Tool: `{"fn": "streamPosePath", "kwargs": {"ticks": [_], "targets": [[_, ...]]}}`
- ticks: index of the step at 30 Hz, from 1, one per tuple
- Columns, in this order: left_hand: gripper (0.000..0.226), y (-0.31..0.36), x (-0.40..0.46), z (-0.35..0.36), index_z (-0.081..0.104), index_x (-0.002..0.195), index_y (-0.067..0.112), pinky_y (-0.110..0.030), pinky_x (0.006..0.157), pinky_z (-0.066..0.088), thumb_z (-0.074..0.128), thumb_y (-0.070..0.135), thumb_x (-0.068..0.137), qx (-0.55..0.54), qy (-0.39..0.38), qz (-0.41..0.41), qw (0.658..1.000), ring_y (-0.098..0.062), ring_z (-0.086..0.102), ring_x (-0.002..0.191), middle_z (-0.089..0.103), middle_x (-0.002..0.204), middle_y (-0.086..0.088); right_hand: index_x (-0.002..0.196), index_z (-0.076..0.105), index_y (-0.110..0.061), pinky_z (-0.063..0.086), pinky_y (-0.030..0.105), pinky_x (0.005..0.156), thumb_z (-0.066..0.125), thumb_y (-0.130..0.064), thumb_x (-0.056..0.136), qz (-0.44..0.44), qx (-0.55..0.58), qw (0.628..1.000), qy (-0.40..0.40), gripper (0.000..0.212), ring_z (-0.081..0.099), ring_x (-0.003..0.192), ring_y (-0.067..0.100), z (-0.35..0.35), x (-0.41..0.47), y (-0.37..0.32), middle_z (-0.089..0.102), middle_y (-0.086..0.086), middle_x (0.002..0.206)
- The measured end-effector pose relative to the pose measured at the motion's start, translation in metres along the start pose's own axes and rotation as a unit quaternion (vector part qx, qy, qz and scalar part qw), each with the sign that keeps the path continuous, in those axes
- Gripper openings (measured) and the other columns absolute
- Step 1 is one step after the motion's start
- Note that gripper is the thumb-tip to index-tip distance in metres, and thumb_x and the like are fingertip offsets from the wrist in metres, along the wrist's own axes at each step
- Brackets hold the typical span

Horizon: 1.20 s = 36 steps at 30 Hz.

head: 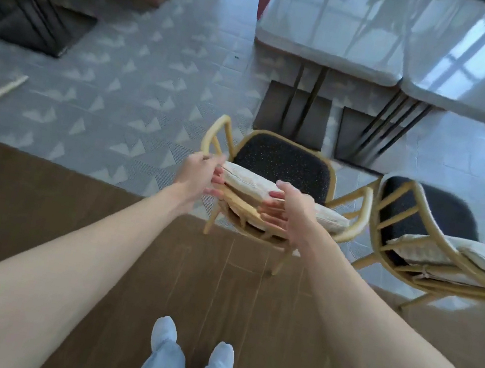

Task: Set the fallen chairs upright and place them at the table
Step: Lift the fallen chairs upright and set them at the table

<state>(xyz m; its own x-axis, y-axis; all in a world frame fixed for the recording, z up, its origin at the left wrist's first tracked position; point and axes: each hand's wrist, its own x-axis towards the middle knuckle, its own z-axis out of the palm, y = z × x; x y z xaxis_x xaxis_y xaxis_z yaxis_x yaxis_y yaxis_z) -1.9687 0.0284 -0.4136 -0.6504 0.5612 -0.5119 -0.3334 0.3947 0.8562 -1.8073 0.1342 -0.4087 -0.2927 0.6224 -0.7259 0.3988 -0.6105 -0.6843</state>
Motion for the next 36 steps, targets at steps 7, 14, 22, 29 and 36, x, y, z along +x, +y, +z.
{"fn": "streamPosePath", "kwargs": {"ticks": [7, 14, 22, 29, 36], "targets": [[0.026, 0.052, -0.082, -0.146, 0.068, 0.104, 0.013, -0.039, 0.077, 0.056, 0.054, 0.035, 0.100, -0.091, 0.071, 0.163, 0.980, -0.021, 0.068, 0.087, 0.071, 0.102, -0.009, 0.104, 0.072, -0.001, 0.057, 0.041, 0.090, 0.052, -0.027, 0.105, -0.251, -0.064, 0.960, -0.103, 0.034, 0.073, 0.092, 0.030, 0.130, -0.096, -0.080, 0.076, 0.020, 0.102], [0.026, 0.020, -0.158, -0.321, 0.067, 0.101, 0.009, -0.044, 0.076, 0.054, 0.048, 0.026, 0.105, -0.192, 0.217, 0.199, 0.936, -0.026, 0.065, 0.084, 0.069, 0.101, -0.015, 0.099, 0.074, -0.005, 0.056, 0.046, 0.090, 0.048, -0.031, 0.106, -0.310, -0.146, 0.901, -0.266, 0.037, 0.073, 0.088, 0.030, 0.302, -0.176, -0.032, 0.077, 0.017, 0.095], [0.025, -0.069, -0.238, -0.553, 0.067, 0.100, 0.000, -0.037, 0.063, 0.055, 0.047, 0.015, 0.104, -0.265, 0.352, 0.175, 0.880, -0.026, 0.065, 0.072, 0.068, 0.092, -0.017, 0.109, 0.072, 0.007, 0.053, 0.047, 0.092, 0.051, -0.027, 0.105, -0.302, -0.199, 0.858, -0.365, 0.040, 0.070, 0.090, 0.030, 0.530, -0.251, 0.055, 0.074, 0.027, 0.106], [0.028, -0.092, -0.273, -0.735, 0.067, 0.105, -0.004, -0.041, 0.070, 0.055, 0.049, 0.017, 0.103, -0.280, 0.419, 0.172, 0.846, -0.028, 0.067, 0.077, 0.069, 0.091, -0.017, 0.098, 0.073, -0.002, 0.053, 0.040, 0.083, 0.052, -0.026, 0.105, -0.281, -0.196, 0.853, -0.395, 0.033, 0.071, 0.084, 0.027, 0.711, -0.302, 0.095, 0.076, 0.020, 0.096], [0.028, -0.099, -0.233, -0.883, 0.070, 0.102, -0.001, -0.040, 0.072, 0.058, 0.051, 0.020, 0.102, -0.280, 0.454, 0.146, 0.833, -0.026, 0.068, 0.080, 0.072, 0.091, -0.014, 0.093, 0.074, -0.007, 0.055, 0.036, 0.079, 0.056, -0.029, 0.102, -0.253, -0.215, 0.837, -0.434, 0.030, 0.072, 0.080, 0.022, 0.888, -0.300, 0.121, 0.077, 0.006, 0.082]]}}
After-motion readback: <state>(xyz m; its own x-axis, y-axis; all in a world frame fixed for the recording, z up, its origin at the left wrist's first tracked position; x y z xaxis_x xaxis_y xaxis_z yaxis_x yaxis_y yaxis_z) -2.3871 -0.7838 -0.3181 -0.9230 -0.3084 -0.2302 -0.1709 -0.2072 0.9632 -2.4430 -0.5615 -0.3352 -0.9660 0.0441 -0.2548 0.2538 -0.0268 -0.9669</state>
